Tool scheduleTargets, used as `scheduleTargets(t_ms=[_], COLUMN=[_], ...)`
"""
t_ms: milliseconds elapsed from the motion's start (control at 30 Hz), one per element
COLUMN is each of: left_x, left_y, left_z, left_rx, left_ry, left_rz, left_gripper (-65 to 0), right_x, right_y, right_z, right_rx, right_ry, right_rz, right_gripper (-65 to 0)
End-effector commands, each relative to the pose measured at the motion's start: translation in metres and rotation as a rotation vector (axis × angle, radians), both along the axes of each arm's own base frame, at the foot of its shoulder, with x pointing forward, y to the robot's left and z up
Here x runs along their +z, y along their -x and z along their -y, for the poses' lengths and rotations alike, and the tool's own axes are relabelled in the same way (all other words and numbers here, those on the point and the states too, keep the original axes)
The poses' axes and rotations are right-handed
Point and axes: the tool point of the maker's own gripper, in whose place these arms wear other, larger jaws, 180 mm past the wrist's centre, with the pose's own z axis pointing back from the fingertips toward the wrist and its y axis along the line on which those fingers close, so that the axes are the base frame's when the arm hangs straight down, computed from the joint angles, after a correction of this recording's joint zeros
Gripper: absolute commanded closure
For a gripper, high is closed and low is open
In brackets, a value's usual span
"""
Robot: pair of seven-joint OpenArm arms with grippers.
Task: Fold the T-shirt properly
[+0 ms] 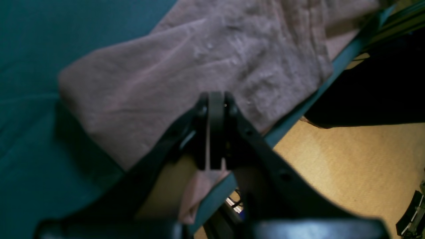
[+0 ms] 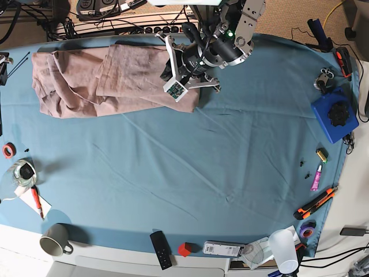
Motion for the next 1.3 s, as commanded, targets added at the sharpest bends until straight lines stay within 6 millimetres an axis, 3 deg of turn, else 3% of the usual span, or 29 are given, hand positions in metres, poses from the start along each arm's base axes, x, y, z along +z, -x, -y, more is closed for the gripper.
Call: scheduleTargets(t_ms=[0,167,267,367,500,667,900,1067,1167,1267], left_x=[0.014,0.014,0.013,0.011,0.011,0.011,0.011,0.011,0.011,0.011], left_y=[-0.004,-0.004,-0.003,-0.001,-0.001,-0.001,-0.001,-0.001,-0.001,-0.001], left_z=[0.007,0.007,0.007,0.006,0.006,0.006,0.006,0.006,0.006,0.006], left_rx=[0.001,0.001,0.0,-0.003,-0.003,-0.003,-0.003,-0.003,-0.003,-0.003], left_ry=[0.048,0.048,0.046,0.037,0.037,0.037,0.038,0.037,0.037,0.038], left_rz=[0.031,0.03,0.027,0.017,0.017,0.017,0.017,0.018,0.017,0.018], left_gripper=[0.0,0.0,0.0,0.0,0.0,0.0,0.0,0.0,0.0,0.0], right_x=[0.015,0.021,0.0,-0.028,-0.027,-0.05,-0.104,-0.131,-0.138,-0.128], right_y=[-0.007,-0.02,-0.019,-0.017,-0.041,-0.048,-0.048,-0.045,-0.049,-0.061], right_z=[0.003,0.001,0.014,0.017,0.022,0.034,-0.002,-0.032,-0.049,-0.066], right_rx=[0.009,0.048,0.0,-0.008,-0.006,-0.076,-0.036,0.002,0.008,0.03], right_ry=[0.026,0.022,-0.06,-0.256,-0.506,-0.639,-0.733,-0.782,-0.849,-0.95], right_rz=[0.033,0.157,0.13,0.063,0.193,0.186,-0.011,-0.093,-0.056,0.053], right_gripper=[-35.9,-35.9,-35.9,-35.9,-35.9,-35.9,-35.9,-35.9,-35.9,-35.9])
